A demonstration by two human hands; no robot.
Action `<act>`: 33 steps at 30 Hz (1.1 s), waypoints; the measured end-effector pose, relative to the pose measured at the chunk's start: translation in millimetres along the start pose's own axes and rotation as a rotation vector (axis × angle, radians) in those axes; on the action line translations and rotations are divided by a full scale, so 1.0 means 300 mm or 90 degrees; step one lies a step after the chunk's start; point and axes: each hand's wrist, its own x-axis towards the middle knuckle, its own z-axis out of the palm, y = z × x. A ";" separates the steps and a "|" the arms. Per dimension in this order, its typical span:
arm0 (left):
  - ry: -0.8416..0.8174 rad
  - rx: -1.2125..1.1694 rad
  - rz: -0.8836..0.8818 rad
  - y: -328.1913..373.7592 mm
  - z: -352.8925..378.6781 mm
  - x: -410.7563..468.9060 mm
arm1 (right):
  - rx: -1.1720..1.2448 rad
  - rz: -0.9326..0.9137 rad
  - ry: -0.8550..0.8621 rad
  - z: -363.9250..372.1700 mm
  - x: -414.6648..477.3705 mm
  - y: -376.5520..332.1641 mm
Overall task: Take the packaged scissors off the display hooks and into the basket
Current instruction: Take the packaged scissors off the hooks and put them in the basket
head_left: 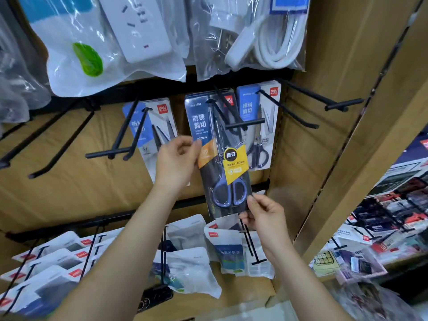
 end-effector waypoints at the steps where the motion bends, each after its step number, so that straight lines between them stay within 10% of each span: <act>1: 0.017 0.023 0.032 0.020 0.002 0.031 | -0.007 0.002 0.005 0.002 0.017 0.007; 12: 0.132 0.299 0.105 0.071 0.052 0.133 | 0.149 0.151 0.041 0.066 0.185 -0.012; 21: 0.189 0.184 0.070 0.095 0.025 0.038 | 0.098 0.184 -0.066 0.021 0.152 -0.012; 33: 0.306 0.135 -0.151 -0.148 -0.178 -0.674 | -0.438 -0.157 -0.449 -0.137 0.021 0.042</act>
